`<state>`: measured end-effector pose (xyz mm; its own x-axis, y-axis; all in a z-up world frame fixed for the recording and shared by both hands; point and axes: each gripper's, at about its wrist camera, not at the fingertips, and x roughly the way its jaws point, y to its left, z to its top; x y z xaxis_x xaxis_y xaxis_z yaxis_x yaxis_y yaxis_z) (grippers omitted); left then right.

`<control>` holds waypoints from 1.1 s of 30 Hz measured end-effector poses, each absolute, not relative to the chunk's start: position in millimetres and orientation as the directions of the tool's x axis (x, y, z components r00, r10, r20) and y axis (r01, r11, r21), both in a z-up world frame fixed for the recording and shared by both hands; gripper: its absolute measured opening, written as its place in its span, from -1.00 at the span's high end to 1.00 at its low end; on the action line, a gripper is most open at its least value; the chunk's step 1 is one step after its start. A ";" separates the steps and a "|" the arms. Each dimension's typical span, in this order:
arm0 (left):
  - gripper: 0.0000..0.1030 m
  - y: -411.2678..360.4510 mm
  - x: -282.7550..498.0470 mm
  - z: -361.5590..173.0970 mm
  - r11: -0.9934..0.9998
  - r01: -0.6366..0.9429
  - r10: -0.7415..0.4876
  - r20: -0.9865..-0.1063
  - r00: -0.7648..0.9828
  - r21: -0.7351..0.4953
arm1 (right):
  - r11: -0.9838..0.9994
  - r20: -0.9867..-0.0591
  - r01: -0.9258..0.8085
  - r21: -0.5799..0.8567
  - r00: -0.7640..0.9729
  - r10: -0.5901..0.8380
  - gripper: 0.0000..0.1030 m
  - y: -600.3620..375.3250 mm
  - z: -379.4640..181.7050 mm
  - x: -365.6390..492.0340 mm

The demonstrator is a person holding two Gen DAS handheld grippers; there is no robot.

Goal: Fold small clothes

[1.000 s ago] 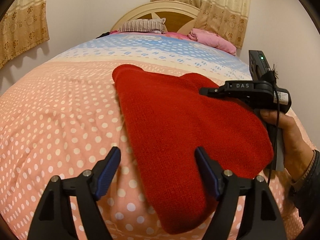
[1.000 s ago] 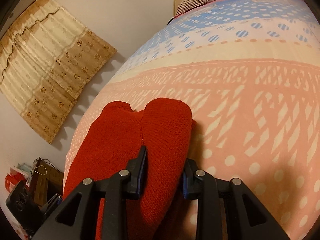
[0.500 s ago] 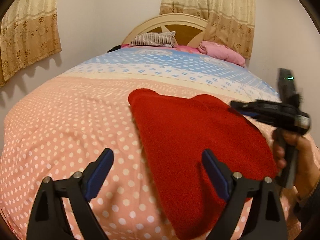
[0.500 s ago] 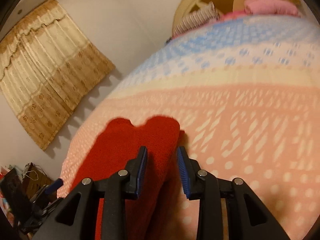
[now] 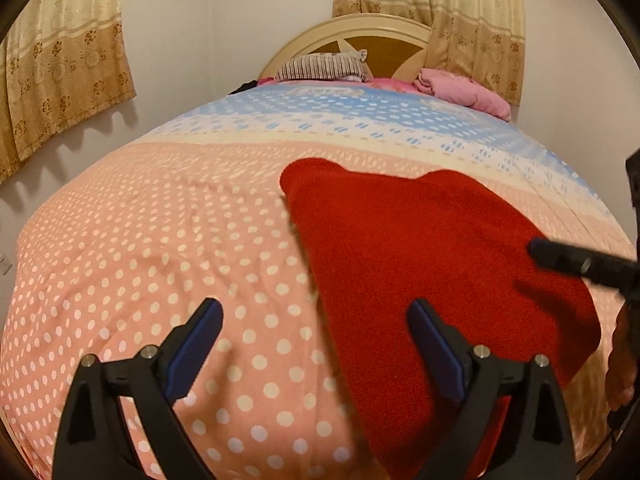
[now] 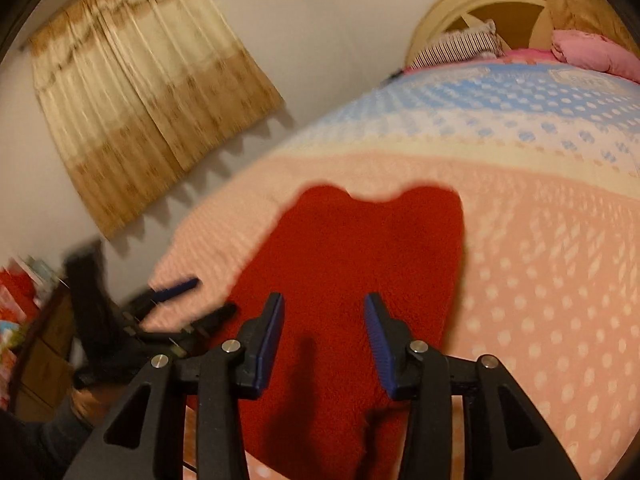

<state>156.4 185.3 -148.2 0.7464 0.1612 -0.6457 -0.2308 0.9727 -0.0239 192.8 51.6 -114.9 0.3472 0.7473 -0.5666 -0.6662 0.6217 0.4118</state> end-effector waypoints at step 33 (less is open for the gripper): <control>-0.96 161.6 109.6 -75.6 0.980 -0.192 0.146 -0.478 0.866 -0.047 | 0.805 -0.403 -0.541 0.243 0.699 0.591 -0.23 14.5 -45.1 92.7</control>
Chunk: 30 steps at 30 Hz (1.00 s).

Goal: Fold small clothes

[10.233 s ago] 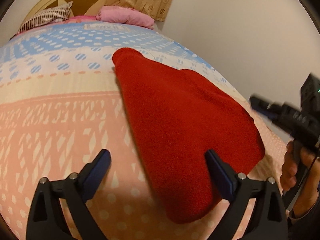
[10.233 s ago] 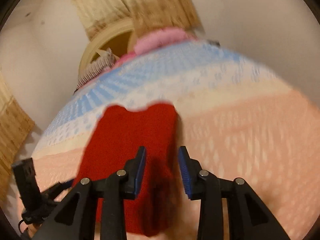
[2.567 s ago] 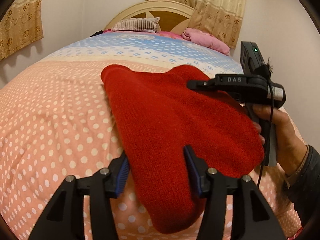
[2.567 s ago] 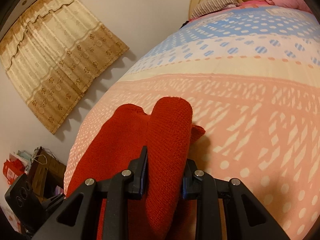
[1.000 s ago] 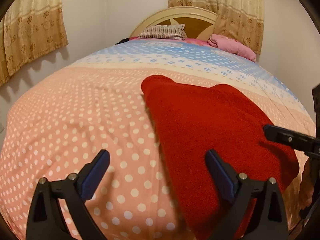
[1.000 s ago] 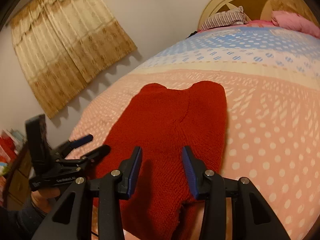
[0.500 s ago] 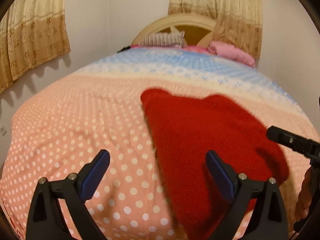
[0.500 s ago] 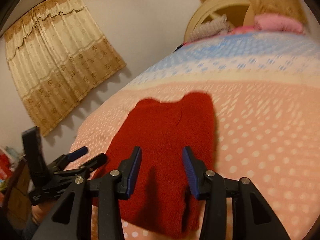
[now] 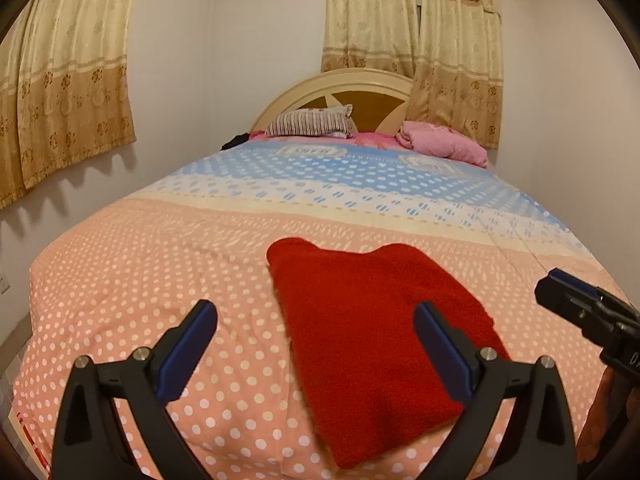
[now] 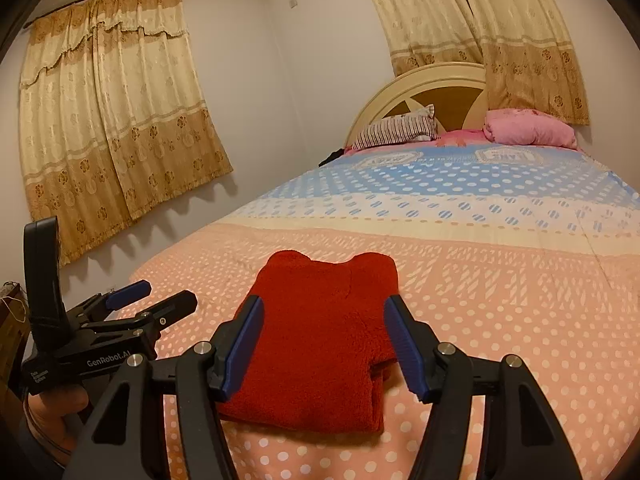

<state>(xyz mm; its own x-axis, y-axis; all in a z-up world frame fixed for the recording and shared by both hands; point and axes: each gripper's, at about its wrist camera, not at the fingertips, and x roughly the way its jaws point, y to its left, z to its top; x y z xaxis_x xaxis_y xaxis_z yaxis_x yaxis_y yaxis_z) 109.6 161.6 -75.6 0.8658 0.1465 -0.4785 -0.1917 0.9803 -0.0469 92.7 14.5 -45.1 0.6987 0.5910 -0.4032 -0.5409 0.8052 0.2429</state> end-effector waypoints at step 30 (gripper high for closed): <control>-1.00 155.3 104.7 -70.6 0.981 -0.192 0.153 -0.457 0.876 -0.041 | 0.814 -0.355 -0.529 0.240 0.733 0.580 -0.26 8.2 -29.4 70.7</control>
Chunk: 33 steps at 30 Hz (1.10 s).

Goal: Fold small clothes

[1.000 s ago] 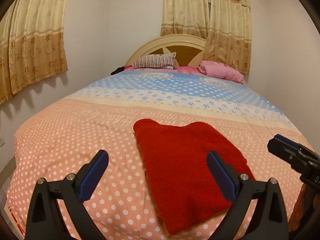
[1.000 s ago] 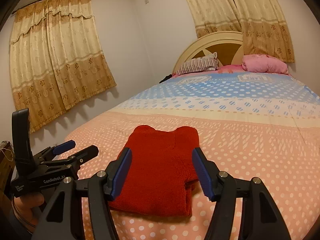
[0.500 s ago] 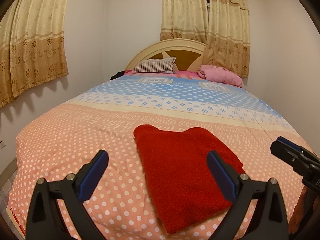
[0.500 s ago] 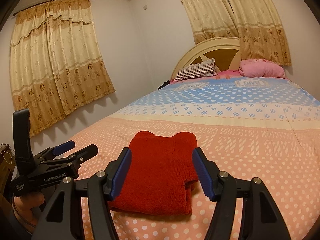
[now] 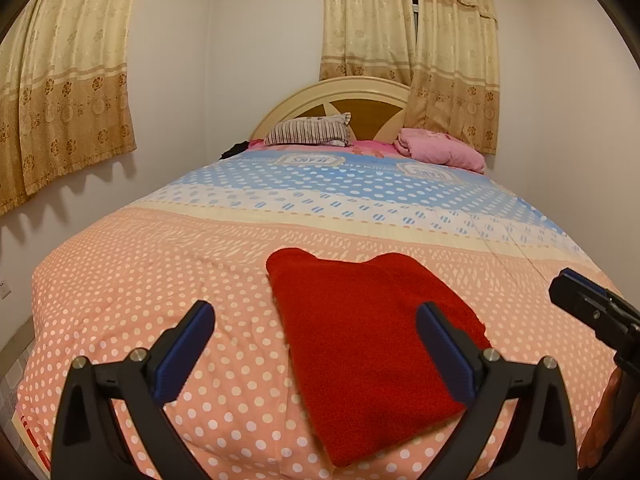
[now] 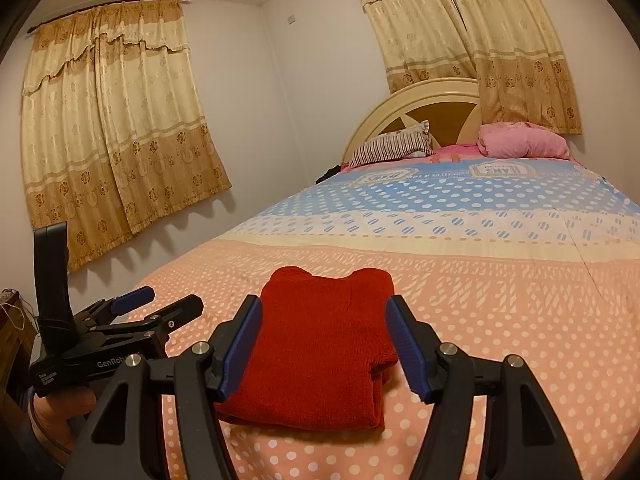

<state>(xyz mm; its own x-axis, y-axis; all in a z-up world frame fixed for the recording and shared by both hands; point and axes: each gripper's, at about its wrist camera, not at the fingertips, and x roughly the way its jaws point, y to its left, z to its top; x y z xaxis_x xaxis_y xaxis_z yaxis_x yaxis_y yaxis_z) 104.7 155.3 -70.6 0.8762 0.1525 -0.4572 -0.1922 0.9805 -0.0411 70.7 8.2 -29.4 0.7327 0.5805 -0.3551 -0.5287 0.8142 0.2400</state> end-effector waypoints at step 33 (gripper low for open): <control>-1.00 150.1 98.7 -59.2 0.977 -0.213 0.181 -0.428 0.886 -0.029 | 0.815 -0.294 -0.540 0.212 0.760 0.580 -0.27 4.4 -16.7 48.8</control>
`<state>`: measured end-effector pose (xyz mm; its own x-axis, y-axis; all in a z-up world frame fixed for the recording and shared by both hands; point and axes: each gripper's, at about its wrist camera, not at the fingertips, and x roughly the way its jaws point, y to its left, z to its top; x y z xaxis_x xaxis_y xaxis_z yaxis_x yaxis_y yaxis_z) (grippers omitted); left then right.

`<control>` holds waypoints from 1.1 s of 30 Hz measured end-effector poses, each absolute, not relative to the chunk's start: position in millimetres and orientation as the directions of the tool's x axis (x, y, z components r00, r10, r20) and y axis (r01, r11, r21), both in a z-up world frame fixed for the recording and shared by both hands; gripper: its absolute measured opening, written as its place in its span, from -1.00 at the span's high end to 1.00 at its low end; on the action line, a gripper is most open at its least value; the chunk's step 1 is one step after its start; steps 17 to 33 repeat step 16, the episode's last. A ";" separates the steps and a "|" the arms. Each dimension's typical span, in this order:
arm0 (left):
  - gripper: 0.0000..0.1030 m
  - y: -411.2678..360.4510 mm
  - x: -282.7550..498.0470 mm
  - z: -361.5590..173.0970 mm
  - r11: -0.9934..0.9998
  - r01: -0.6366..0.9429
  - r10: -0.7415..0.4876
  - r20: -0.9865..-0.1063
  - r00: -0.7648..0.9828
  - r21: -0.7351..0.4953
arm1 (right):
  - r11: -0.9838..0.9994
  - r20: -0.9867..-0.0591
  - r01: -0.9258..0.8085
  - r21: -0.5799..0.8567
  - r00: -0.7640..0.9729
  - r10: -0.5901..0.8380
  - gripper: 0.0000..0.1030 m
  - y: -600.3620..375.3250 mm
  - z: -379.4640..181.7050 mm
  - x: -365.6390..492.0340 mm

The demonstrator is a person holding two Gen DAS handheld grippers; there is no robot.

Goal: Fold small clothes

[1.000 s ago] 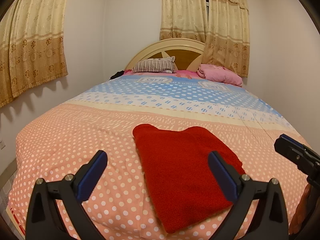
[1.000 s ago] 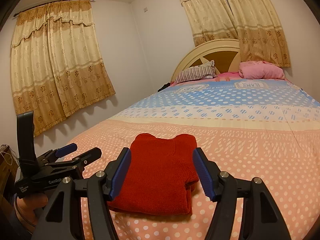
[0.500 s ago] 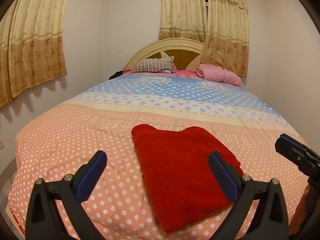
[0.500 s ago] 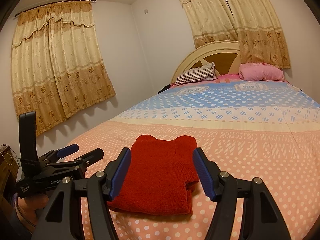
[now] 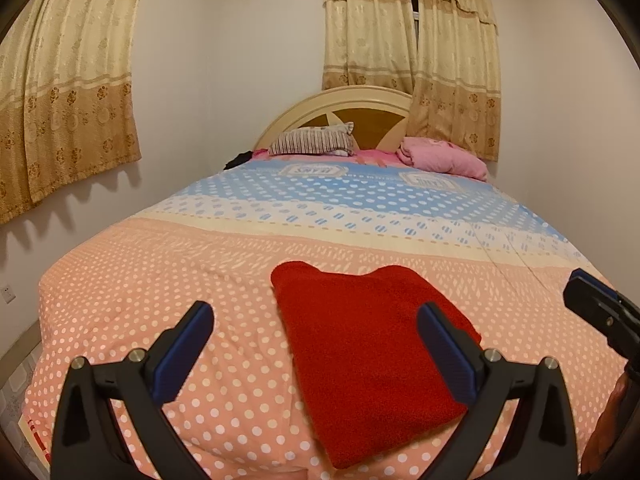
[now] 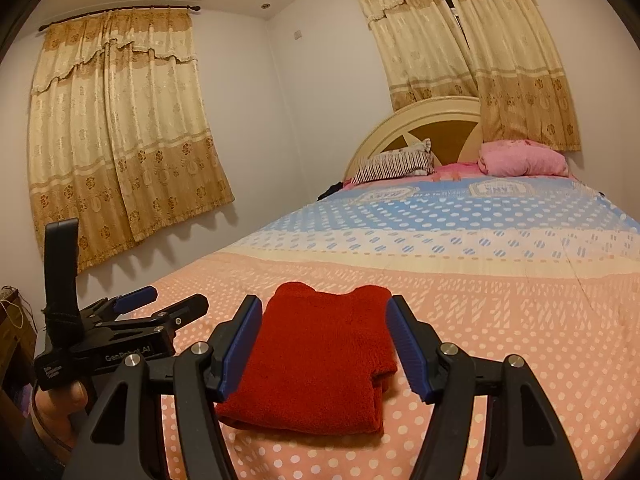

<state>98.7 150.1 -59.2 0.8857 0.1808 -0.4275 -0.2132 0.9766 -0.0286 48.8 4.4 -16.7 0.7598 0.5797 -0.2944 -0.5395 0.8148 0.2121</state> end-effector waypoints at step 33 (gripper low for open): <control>-1.00 153.2 102.2 -64.8 0.971 -0.241 0.221 -0.439 0.871 0.011 | 0.814 -0.301 -0.544 0.205 0.756 0.581 -0.27 5.3 -16.2 48.7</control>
